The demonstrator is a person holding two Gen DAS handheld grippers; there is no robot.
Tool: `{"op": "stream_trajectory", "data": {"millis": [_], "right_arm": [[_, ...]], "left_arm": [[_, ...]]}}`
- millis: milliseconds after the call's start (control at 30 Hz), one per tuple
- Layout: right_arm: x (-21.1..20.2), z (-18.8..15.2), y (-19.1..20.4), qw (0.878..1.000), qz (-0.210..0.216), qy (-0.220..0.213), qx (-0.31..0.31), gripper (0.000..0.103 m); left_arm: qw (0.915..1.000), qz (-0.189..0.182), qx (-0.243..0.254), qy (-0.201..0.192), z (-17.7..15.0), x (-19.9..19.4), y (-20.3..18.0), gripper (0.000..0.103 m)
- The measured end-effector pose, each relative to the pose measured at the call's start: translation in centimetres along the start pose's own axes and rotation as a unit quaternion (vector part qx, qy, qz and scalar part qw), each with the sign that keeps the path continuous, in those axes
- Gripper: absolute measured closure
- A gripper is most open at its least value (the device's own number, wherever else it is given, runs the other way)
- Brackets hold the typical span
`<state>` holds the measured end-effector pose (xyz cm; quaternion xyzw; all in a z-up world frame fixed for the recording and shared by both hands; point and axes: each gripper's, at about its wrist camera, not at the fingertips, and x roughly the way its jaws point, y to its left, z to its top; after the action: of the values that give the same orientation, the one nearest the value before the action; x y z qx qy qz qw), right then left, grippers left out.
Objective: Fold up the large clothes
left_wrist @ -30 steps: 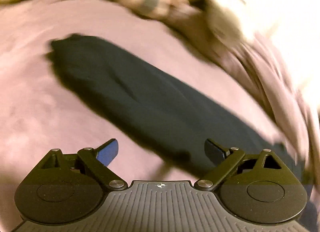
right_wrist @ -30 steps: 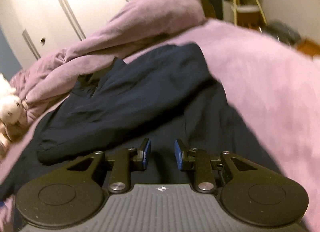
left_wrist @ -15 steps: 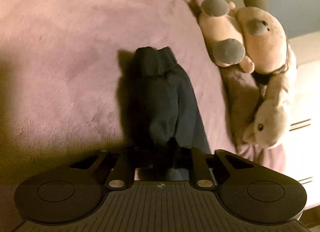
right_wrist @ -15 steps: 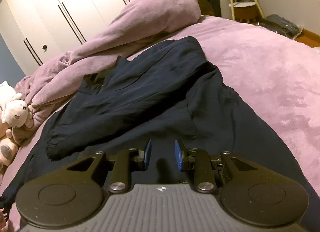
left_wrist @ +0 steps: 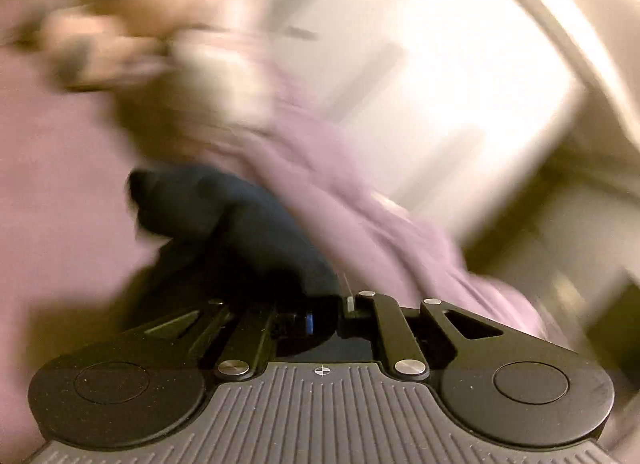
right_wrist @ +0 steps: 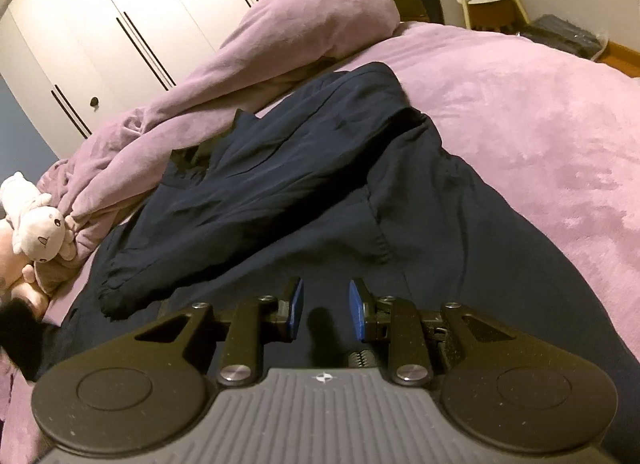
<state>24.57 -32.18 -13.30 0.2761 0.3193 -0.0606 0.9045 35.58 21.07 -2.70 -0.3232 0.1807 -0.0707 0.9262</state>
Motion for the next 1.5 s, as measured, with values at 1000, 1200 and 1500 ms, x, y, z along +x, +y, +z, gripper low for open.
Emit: {"op": "stream_trajectory", "data": {"millis": [1000,1200,1500], "right_arm": [[12.1,0.9,8.0,0.963,0.204,0.157,0.075,0.06],[12.9,0.7,8.8,0.966,0.205,0.15,0.055,0.092],[7.8,3.9,10.5,0.988,0.14,0.01,-0.061,0.1]], "left_arm": [[0.9655,0.193,0.097,0.145,-13.0,0.3,1.9,0.026],[0.959,0.214,0.106,0.152,-13.4,0.5,2.2,0.026],[0.9585,0.218,0.11,0.147,-12.7,0.3,2.0,0.025]]}}
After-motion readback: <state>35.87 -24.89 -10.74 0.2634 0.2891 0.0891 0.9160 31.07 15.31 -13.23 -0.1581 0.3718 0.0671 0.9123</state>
